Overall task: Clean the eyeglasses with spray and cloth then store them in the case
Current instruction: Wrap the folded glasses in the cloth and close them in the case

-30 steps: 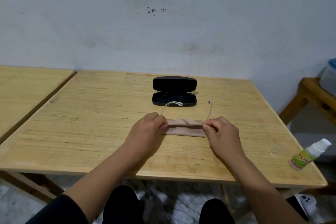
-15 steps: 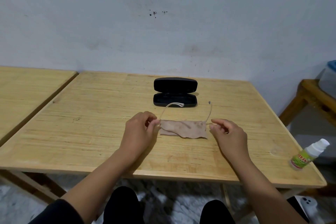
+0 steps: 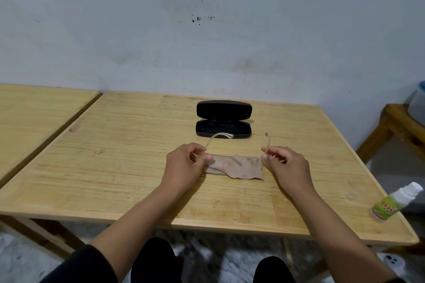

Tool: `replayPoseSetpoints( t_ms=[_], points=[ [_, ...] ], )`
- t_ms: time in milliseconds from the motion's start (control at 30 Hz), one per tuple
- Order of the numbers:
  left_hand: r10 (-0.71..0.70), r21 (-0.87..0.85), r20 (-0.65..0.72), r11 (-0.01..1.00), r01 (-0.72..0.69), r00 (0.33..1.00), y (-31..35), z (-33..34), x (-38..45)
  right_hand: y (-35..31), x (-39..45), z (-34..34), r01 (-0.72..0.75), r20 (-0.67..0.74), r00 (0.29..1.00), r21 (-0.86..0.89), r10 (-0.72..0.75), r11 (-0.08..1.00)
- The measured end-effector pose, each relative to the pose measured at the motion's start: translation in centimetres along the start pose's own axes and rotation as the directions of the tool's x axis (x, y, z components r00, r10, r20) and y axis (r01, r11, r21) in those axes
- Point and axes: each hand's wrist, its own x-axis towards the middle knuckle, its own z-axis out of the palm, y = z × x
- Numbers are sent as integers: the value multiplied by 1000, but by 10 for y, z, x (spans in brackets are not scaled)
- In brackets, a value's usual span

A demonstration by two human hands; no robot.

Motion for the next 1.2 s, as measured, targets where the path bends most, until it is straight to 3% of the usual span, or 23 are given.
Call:
replayPoseSetpoints(
  t_ms=[200, 400, 600, 867, 1033, 1200],
  points=[
    [30, -30, -37, 999, -31, 999, 1, -4, 1, -1, 2, 1, 68, 19, 998, -57, -67, 996],
    [-20, -79, -4, 997, 19, 1000, 2, -4, 5, -1, 5, 8, 296, 163, 951, -225, -264, 928],
    [14, -120, -13, 993, -16, 1000, 2, -3, 6, 3, 8, 11, 358, 227, 926, -280, -301, 891],
    [199, 43, 86, 978, -203, 976, 5, -1, 10, 3, 9, 11, 187, 205, 966, -117, -161, 975],
    [211, 57, 83, 975, -216, 974, 5, -2, 9, 3, 11, -4, 3, 182, 983, -1, -3, 1000],
    [209, 78, 91, 973, -217, 974, 5, 1, 4, -9, 4, -7, 47, 222, 975, -81, -28, 996]
  ],
)
